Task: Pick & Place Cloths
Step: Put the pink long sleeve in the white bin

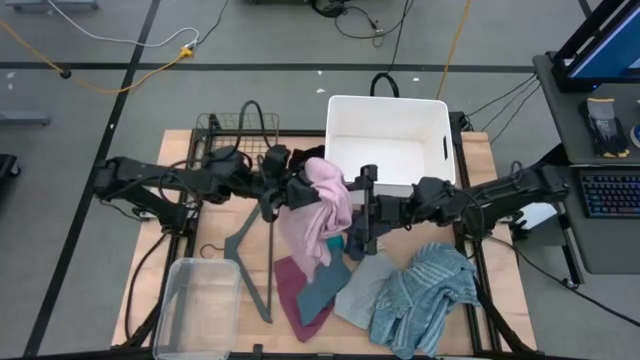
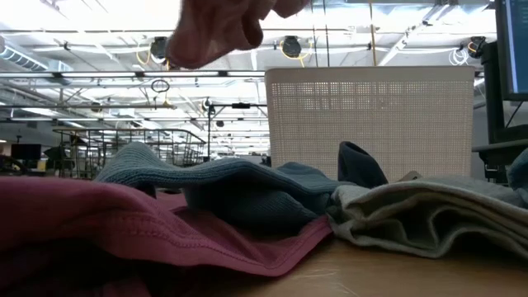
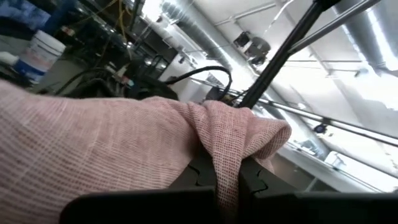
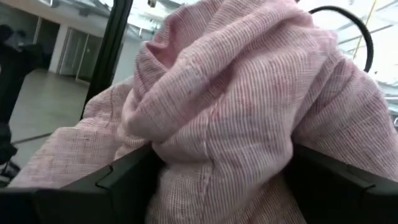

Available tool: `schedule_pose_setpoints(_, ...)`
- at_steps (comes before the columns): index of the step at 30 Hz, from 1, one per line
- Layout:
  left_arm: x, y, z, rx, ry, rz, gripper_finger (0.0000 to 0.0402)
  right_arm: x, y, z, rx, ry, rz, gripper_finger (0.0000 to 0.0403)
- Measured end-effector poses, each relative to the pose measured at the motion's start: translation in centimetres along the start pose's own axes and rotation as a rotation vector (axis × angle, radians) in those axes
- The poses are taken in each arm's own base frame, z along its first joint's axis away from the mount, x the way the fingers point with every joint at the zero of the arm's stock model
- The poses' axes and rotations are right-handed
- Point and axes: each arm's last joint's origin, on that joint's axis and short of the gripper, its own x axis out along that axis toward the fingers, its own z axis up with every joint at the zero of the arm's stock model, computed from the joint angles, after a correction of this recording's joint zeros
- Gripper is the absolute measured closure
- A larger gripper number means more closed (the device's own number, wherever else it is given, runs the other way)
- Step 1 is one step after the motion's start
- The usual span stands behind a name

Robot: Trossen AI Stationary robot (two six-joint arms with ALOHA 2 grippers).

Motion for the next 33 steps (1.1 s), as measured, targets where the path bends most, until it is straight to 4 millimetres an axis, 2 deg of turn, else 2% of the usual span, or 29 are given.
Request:
schedule_pose_setpoints(4,0.1,0.2,-0.2,-0.018,0.014,-0.007,0.04,0.2,-0.3,-0.1,0.001,0.011,-0.099,0.0097)
schedule_pose_setpoints(8,0.1,0.2,-0.2,-0.025,0.021,-0.013,0.04,0.1,-0.8,0.0,0.002,0.007,-0.141,0.014)
schedule_pose_setpoints(12,0.1,0.2,-0.2,-0.042,0.043,-0.037,0.04,0.1,-0.9,0.2,0.009,-0.019,-0.152,0.021)
schedule_pose_setpoints(19,0.1,0.1,-0.2,-0.057,0.086,-0.083,0.0398,0.1,-0.9,0.3,0.008,-0.028,-0.152,0.0354)
schedule_pose_setpoints(27,0.1,0.0,-0.2,-0.058,0.102,-0.109,0.0385,-0.1,-0.5,0.7,-0.012,-0.045,-0.107,0.0362)
schedule_pose_setpoints(33,-0.3,-0.7,0.9,-0.024,0.026,-0.167,0.0382,-1.2,-1.4,2.5,-0.002,-0.087,-0.137,0.0362)
